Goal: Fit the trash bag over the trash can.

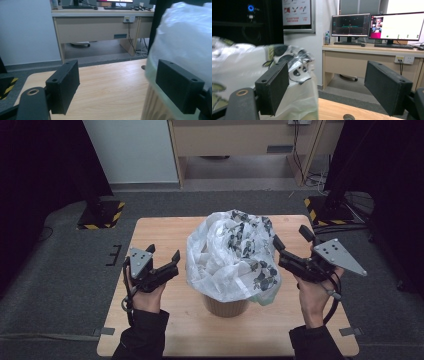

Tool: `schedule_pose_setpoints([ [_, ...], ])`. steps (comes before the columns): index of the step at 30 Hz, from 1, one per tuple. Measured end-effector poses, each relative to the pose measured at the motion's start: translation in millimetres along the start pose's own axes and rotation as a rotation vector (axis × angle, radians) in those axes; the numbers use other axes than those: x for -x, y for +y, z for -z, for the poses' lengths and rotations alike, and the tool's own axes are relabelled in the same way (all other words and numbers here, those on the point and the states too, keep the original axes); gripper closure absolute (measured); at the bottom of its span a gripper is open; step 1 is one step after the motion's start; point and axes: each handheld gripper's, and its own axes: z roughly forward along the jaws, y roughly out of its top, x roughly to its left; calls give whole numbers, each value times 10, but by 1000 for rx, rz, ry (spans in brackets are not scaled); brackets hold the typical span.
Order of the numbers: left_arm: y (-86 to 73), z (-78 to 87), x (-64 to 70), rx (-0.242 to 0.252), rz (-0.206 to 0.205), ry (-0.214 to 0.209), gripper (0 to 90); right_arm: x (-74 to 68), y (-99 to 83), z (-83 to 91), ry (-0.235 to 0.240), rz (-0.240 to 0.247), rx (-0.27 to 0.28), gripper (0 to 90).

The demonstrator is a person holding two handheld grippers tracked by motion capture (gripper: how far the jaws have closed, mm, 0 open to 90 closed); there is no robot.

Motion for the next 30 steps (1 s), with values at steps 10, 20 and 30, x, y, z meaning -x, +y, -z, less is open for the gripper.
schedule_pose_setpoints([
  [10,-99,-129,154,-33,-19,0,184,16,-269,-121,-82,20,-100,188],
  [20,-139,-107,181,-21,-24,12,188,33,-469,-158,-112,-17,-69,210],
  [30,-161,-92,191,-21,-22,11,191,74,-511,-123,-151,-2,-92,216],
])
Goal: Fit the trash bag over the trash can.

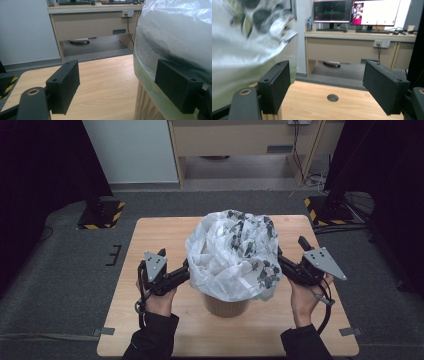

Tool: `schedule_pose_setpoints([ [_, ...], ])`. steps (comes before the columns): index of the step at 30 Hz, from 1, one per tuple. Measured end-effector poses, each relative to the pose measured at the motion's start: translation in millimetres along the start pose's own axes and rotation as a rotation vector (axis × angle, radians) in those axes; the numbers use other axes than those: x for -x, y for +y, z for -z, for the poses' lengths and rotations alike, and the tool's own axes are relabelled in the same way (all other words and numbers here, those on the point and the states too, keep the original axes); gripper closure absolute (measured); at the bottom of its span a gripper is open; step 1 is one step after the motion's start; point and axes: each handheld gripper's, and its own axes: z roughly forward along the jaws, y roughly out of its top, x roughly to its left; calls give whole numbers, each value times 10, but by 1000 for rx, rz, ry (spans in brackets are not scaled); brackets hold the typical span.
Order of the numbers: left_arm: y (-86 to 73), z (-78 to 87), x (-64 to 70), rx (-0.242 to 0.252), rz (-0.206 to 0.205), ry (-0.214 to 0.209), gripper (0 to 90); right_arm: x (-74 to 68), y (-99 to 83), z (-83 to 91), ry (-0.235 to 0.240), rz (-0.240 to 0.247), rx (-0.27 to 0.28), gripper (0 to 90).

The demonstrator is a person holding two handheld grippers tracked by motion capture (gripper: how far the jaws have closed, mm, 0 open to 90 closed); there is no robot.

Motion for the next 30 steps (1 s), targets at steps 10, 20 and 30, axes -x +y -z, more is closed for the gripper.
schedule_pose_setpoints([
  [10,-32,5,1,1,5,-3,191,-99,-240,-63,49,15,-59,235],
  [20,-60,3,-6,-6,-6,-11,184,-34,-481,-63,38,11,-103,226],
  [30,-30,8,-5,-2,-12,-10,184,349,-64,164,-9,-114,46,203],
])
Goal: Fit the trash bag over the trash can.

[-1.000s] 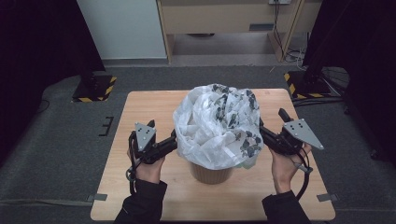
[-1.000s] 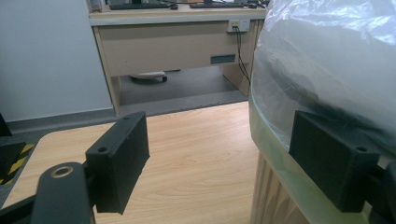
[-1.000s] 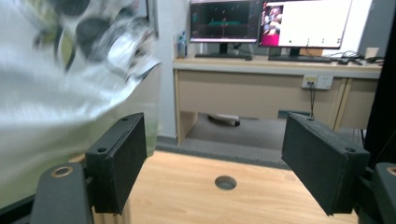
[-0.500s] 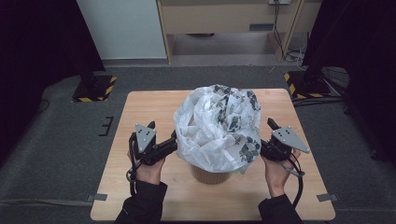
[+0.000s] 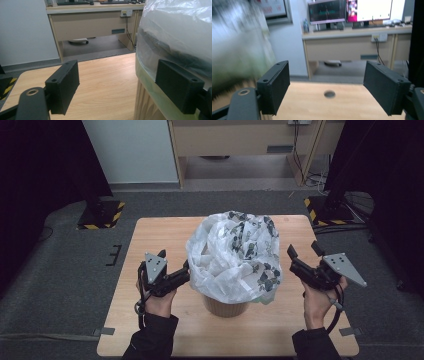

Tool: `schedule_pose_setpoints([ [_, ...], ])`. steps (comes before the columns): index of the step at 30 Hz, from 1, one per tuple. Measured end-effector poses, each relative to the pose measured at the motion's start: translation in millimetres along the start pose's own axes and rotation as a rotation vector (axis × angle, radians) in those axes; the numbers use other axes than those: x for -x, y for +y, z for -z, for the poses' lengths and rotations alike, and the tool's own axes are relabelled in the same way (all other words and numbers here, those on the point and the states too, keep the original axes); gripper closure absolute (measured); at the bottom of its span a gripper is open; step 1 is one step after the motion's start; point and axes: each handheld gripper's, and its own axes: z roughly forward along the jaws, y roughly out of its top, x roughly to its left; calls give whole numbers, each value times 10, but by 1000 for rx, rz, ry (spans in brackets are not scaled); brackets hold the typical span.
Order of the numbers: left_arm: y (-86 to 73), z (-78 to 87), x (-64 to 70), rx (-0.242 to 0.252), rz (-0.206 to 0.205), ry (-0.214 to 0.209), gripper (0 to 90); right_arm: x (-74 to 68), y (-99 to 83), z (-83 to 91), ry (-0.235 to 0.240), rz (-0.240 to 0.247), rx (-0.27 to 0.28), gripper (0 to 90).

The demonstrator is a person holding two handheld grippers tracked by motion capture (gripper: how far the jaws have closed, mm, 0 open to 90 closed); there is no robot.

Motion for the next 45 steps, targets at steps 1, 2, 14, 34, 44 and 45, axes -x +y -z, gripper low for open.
schedule_pose_setpoints([
  [1,1,3,1,0,-1,0,183,-40,121,23,15,-1,33,196],
  [2,1,3,1,0,-1,0,183,-40,121,23,15,-1,33,196],
  [14,8,0,2,-2,-6,2,183,-459,359,-141,111,99,-27,166],
  [34,-41,-20,23,-11,-30,22,188,-345,-177,-302,47,84,-120,204],
  [44,-139,-44,38,-24,-28,26,191,-370,-369,-315,69,57,-153,226],
  [45,-156,-52,41,-28,-30,27,193,-370,-383,-317,68,58,-157,229],
])
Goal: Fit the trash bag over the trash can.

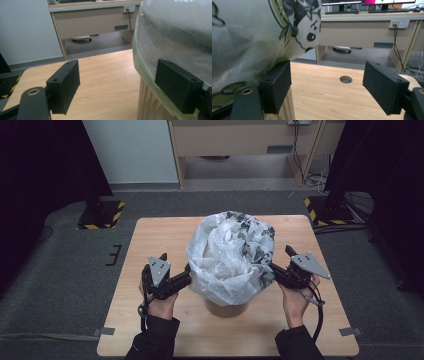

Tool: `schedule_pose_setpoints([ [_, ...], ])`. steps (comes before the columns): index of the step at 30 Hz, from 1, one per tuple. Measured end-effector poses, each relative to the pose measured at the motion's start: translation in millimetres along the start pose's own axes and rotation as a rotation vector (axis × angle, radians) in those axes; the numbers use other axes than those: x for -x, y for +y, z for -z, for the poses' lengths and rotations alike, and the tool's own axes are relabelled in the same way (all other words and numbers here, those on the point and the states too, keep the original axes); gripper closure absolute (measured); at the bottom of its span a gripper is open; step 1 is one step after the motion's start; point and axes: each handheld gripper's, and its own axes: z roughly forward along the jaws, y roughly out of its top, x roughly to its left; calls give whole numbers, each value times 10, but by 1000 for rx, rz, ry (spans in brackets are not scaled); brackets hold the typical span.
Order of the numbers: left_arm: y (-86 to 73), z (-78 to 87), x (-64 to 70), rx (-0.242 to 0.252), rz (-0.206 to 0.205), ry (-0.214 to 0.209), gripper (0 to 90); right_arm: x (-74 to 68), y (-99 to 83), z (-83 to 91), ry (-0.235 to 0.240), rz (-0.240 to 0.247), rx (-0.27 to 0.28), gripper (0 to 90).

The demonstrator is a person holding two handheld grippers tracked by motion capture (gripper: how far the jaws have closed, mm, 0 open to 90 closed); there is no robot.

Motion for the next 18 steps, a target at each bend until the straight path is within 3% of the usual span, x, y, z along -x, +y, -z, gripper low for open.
schedule_pose_setpoints([
  [10,-107,-51,-24,-28,1,-21,179,32,-93,-11,4,-11,-27,225],
  [15,-114,26,-153,-12,29,-17,178,184,-58,74,-14,-35,-12,217],
  [18,-114,104,-284,0,53,4,181,333,-1,175,-21,-80,27,214],
])
